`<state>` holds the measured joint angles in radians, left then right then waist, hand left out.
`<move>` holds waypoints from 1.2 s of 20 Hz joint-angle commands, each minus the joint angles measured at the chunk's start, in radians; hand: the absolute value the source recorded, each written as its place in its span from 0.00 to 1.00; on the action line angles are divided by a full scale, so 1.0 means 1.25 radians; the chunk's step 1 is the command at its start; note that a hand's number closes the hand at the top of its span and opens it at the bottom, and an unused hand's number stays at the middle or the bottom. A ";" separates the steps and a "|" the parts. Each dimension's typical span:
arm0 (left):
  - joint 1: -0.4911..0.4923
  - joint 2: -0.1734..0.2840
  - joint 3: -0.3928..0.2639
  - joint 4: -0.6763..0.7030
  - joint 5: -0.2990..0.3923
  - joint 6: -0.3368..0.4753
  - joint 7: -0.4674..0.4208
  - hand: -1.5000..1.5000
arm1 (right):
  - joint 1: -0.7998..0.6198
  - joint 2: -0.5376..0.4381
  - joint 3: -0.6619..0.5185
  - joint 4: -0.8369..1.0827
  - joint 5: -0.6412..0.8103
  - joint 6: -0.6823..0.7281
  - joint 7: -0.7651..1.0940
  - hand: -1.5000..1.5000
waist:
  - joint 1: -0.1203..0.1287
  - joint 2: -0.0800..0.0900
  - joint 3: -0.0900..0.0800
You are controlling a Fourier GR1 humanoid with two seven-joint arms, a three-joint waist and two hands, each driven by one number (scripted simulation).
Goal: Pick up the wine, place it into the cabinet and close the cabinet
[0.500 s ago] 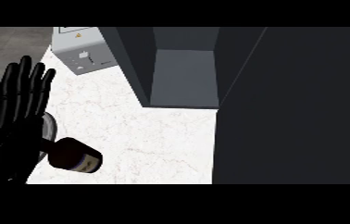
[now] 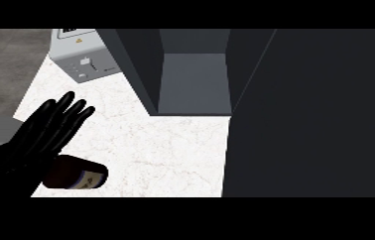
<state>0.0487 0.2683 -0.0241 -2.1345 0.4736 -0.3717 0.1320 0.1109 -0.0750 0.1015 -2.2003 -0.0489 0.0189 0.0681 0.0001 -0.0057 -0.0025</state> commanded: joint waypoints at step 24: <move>0.076 0.291 0.348 -0.169 0.656 0.029 0.352 0.00 | 0.027 0.002 0.288 -0.360 0.146 -0.146 0.394 0.00 | -0.003 0.001 0.002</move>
<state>0.1276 0.6615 0.4305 -2.2723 1.3358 -0.3875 0.5512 0.1164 -0.0445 0.4316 -2.4960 0.0256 -0.1461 0.4816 -0.0003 -0.0045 -0.0009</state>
